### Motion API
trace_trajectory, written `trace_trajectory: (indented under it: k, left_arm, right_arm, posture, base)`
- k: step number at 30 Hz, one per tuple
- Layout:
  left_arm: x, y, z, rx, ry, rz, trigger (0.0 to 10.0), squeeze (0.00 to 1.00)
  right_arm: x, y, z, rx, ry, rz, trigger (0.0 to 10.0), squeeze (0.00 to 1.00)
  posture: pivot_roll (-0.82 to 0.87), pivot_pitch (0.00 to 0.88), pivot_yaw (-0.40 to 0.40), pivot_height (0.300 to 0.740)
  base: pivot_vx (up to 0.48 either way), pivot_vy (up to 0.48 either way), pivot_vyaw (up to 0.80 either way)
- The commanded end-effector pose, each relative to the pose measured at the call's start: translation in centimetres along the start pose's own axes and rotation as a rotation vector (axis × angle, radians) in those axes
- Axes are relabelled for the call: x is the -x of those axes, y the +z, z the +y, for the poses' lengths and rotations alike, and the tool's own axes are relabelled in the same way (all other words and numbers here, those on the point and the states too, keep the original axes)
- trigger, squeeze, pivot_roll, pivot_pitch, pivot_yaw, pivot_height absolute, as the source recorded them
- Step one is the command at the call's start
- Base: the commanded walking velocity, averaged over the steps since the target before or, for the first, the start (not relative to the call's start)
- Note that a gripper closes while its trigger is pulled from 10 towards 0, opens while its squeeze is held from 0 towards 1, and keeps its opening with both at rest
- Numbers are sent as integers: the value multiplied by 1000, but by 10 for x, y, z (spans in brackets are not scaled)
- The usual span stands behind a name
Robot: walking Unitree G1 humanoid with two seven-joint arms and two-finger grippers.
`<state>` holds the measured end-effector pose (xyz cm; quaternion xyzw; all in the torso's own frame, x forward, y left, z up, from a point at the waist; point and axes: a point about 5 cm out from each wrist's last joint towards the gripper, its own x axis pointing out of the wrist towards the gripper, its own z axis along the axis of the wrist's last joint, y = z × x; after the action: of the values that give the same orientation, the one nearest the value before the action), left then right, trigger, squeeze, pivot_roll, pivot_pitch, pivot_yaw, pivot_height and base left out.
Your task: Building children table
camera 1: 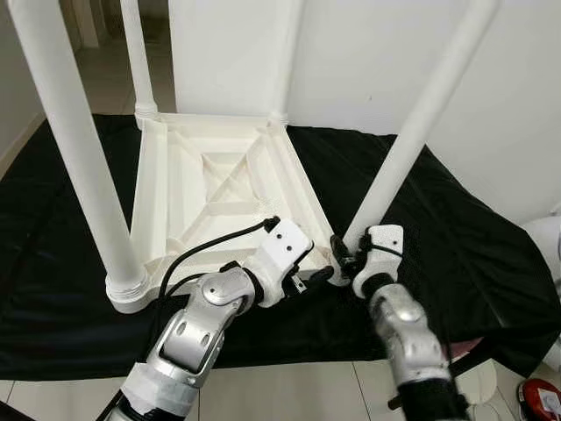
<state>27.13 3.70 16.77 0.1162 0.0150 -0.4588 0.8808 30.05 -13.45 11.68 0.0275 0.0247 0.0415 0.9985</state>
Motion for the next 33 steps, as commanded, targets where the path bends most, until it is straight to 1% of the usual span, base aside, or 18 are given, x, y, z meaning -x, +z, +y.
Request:
trace_trajectory:
  k: [1, 2, 3, 4, 8, 9, 10, 11, 12, 16, 20, 21, 24, 28, 29, 30, 31, 33]
  left_arm:
    - [-2, 1, -2, -7, -1, -2, 10000, 0]
    - [-3, 2, -2, -6, -3, -4, 10000, 0]
    - [-3, 2, -2, -6, -3, -4, 10000, 0]
    - [-3, 3, -3, -7, -4, -7, 10000, 0]
    - [-4, 2, -4, -9, -7, -7, 10000, 0]
    - [-4, 2, -4, -10, -8, -6, 10000, 0]
    - [-4, 2, -4, -10, -8, -6, 10000, 0]
    - [-4, 2, -3, -10, -8, -6, 10000, 0]
    - [-4, 2, -3, -12, -7, -7, 10000, 0]
    - [-4, 3, -2, -14, -6, -8, 10000, 0]
    - [-4, 3, -3, -15, -7, -9, 10000, 0]
    - [-4, 3, -3, -14, -7, -9, 10000, 0]
    - [-4, 3, -3, -13, -7, -9, 10000, 0]
    - [-4, 2, -2, -15, -4, -5, 10000, 0]
    - [-3, 1, -2, -14, -2, -4, 10000, 0]
    - [-3, 1, -2, -14, -1, -4, 10000, 0]
    - [-3, 1, -1, -14, -1, -3, 10000, 0]
    - [-2, 1, -1, -15, 0, -2, 10000, 0]
  right_arm:
    - [8, -27, -1, 6, -46, 139, 10000, 0]
    - [11, -25, 9, -1, -40, 135, 10000, 0]
    - [11, -25, 9, -1, -40, 135, 10000, 0]
    - [14, -21, 19, -14, -32, 118, 10000, 0]
    - [14, -17, 19, -45, -28, 110, 10000, 0]
    - [14, -16, 19, -48, -31, 108, 10000, 98]
    - [14, -16, 19, -48, -31, 108, 10000, 98]
    - [14, -15, 19, -47, -29, 103, 10000, 475]
    - [14, -14, 20, -51, -19, 98, 10000, 1000]
    - [14, -12, 22, -61, -3, 93, 10000, 1000]
    - [15, -7, 18, -74, 35, 65, 10000, 1000]
    - [17, -5, 14, -63, 72, 56, 10000, 1000]
    - [18, -4, 11, -59, 98, 51, 10000, 1000]
    - [20, -6, -4, -27, 159, 54, 10000, 1000]
    - [20, -6, -8, -15, 201, 55, 10000, 43]
    - [20, -6, -10, -8, 228, 55, 10000, 43]
    - [20, -6, -14, 38, 266, 43, 10000, 0]
    - [17, -5, -20, 87, 311, 33, 10000, 0]
  posture:
    - [-12, 0, -106, 740]
    - [-9, 0, -112, 740]
    - [-9, 0, -112, 740]
    - [-9, 0, -112, 740]
    - [-9, 0, -113, 740]
    - [-9, 0, -113, 740]
    - [-9, 0, -113, 740]
    - [-9, 0, -113, 740]
    - [-9, 0, -113, 740]
    - [-9, 0, -113, 740]
    - [-11, 0, -116, 740]
    - [-11, 0, -116, 740]
    - [-11, 0, -116, 740]
    - [-8, 0, -119, 740]
    - [-7, 0, -117, 740]
    - [-7, 0, -117, 740]
    - [-6, 0, -115, 740]
    - [-5, 0, -113, 740]
  base:
    - [0, 0, 0]
    - [0, 0, 0]
    - [0, 0, 0]
    - [0, 0, 0]
    - [0, 0, 0]
    - [0, 0, 0]
    - [0, 0, 0]
    - [0, 0, 0]
    - [0, 0, 0]
    - [0, 0, 0]
    - [0, 0, 0]
    - [0, 0, 0]
    - [0, 0, 0]
    - [0, 0, 0]
    - [0, 0, 0]
    - [0, 0, 0]
    - [0, 0, 0]
    - [0, 0, 0]
